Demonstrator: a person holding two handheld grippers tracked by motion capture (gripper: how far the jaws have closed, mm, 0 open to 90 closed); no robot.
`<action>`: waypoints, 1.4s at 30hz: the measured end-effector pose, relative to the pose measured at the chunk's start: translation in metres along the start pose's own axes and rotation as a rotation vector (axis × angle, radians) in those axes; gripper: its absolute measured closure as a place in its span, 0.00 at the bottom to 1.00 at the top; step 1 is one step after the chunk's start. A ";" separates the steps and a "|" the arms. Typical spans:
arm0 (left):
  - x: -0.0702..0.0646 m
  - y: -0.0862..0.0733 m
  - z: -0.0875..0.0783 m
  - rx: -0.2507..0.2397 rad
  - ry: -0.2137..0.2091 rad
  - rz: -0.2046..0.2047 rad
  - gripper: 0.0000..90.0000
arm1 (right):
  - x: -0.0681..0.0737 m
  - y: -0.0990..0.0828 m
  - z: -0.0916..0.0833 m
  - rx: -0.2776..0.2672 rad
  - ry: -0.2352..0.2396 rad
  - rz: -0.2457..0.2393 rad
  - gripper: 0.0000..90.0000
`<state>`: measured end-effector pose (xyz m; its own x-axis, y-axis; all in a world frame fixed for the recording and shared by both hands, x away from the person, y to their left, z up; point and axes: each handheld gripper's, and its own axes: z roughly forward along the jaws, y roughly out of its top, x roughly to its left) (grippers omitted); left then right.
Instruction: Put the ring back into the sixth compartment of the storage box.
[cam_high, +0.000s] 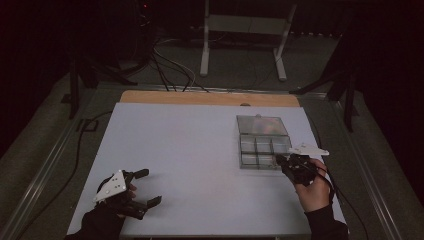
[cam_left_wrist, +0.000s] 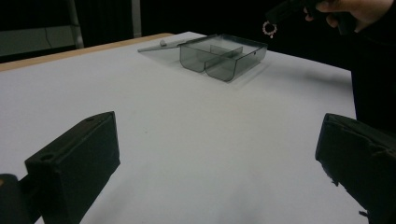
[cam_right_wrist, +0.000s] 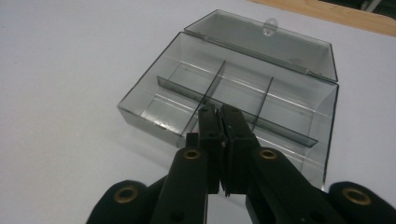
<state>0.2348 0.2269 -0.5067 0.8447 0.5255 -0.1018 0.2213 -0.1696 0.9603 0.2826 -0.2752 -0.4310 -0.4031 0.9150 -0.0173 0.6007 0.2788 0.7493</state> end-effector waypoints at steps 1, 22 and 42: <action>0.000 0.000 0.000 -0.001 0.001 0.001 0.01 | -0.001 0.000 0.000 0.000 -0.002 0.000 0.98; 0.000 0.000 0.000 -0.001 0.001 0.000 0.01 | -0.023 0.006 0.009 0.006 -0.036 0.053 0.98; 0.000 0.000 0.000 -0.001 0.000 -0.001 0.01 | -0.042 0.002 0.026 0.038 -0.056 0.108 0.98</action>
<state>0.2349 0.2272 -0.5066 0.8442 0.5261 -0.1030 0.2222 -0.1685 0.9603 0.3184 -0.3055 -0.4456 -0.2961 0.9548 0.0249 0.6646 0.1872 0.7233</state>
